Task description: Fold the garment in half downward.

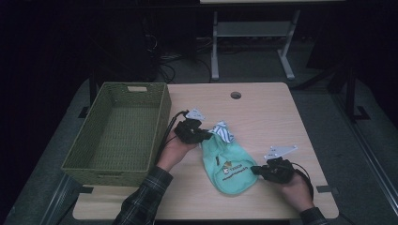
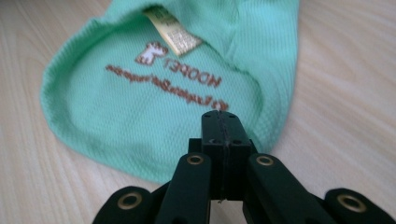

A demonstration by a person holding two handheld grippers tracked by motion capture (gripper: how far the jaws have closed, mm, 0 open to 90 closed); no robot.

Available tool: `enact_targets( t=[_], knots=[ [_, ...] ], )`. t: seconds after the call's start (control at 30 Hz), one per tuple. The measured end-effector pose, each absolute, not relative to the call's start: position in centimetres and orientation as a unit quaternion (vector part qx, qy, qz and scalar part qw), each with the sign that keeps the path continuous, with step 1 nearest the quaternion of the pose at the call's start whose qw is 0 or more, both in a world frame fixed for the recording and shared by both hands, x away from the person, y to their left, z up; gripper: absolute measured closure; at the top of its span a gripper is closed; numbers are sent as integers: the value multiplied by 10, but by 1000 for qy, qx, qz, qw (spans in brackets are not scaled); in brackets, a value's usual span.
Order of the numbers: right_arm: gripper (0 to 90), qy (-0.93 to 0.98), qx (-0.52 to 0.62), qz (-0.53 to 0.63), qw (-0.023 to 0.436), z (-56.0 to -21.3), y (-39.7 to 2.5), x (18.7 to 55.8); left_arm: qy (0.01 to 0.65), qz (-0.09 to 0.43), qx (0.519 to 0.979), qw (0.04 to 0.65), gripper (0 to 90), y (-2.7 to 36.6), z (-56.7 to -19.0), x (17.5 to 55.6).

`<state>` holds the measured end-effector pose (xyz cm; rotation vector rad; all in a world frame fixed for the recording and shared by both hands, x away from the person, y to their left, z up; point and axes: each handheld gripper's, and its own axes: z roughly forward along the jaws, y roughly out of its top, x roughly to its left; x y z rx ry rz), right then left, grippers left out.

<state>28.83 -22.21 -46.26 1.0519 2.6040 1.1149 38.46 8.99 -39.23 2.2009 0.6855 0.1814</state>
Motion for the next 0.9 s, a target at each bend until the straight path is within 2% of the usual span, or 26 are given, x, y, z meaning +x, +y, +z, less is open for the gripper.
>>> enact_targets(
  t=[0.43, 0.9],
  knots=[
    [898, 864, 352, 355, 60, -468, -220, 302, 231, 69, 882, 405, 825, 82, -381, 363],
    [897, 862, 355, 358, 59, -468, -221, 305, 189, 67, 900, 387, 823, 63, -389, 334]
  ],
)
